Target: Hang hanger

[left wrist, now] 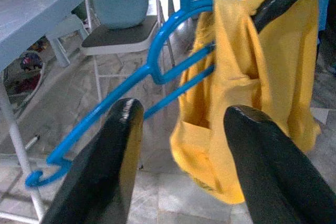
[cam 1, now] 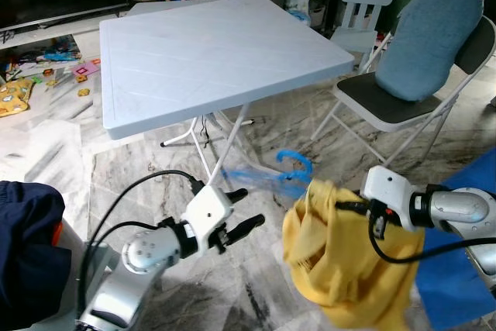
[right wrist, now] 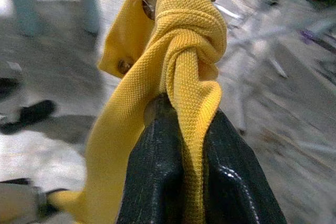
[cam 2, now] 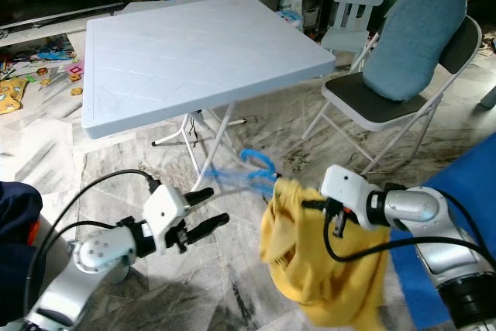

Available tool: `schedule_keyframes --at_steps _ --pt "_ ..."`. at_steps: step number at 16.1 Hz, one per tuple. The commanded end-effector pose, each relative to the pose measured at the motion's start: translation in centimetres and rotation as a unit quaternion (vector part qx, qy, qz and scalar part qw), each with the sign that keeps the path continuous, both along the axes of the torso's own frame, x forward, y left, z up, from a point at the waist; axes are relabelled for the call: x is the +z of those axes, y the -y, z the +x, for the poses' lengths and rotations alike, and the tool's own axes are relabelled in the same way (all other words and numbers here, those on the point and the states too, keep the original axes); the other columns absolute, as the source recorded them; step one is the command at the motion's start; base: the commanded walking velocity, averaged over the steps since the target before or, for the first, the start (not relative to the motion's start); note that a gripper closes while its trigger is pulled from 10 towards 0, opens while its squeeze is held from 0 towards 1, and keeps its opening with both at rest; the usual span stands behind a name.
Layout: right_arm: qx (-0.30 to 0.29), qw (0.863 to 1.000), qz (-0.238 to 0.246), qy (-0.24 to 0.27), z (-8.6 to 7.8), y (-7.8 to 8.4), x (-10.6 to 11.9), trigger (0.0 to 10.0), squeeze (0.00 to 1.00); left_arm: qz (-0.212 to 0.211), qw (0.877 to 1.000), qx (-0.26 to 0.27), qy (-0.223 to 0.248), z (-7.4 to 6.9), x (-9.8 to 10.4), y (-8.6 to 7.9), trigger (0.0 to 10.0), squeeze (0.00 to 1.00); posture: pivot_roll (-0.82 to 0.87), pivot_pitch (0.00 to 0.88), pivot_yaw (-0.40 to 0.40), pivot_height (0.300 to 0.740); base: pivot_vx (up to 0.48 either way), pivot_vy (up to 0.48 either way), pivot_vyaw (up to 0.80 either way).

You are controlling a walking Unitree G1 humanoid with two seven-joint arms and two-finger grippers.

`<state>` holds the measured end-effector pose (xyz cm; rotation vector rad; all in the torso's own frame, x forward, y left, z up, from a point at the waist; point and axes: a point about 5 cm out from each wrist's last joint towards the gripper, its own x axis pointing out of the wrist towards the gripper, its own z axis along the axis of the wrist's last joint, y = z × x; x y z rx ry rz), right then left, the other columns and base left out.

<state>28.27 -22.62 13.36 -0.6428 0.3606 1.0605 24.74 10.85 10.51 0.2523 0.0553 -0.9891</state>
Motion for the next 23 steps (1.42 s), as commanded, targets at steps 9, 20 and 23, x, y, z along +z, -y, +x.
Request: schedule_keyframes --at_steps 9,20,23 --pt "0.152 0.988 -0.012 -0.004 -0.3 -0.1 2.9 10.0 0.00 0.010 0.999 -0.048 -0.024 0.1 0.6 -1.8 10.0 1.00 -0.12 0.000 0.042 0.740 0.000 0.000 0.00" --pt "0.237 0.971 -0.025 -0.013 -1.6 -0.3 4.6 10.0 0.00 0.028 0.988 -0.126 -0.087 -0.4 -0.1 -2.1 0.0 0.00 -0.13 0.000 0.052 0.740 0.000 0.000 0.00" --pt "0.246 0.969 -0.025 -0.012 -1.5 -0.5 4.9 10.0 0.00 0.026 0.985 -0.144 -0.091 -0.4 -0.3 -1.4 0.0 0.00 -0.14 0.000 0.049 0.740 0.000 0.000 0.00"
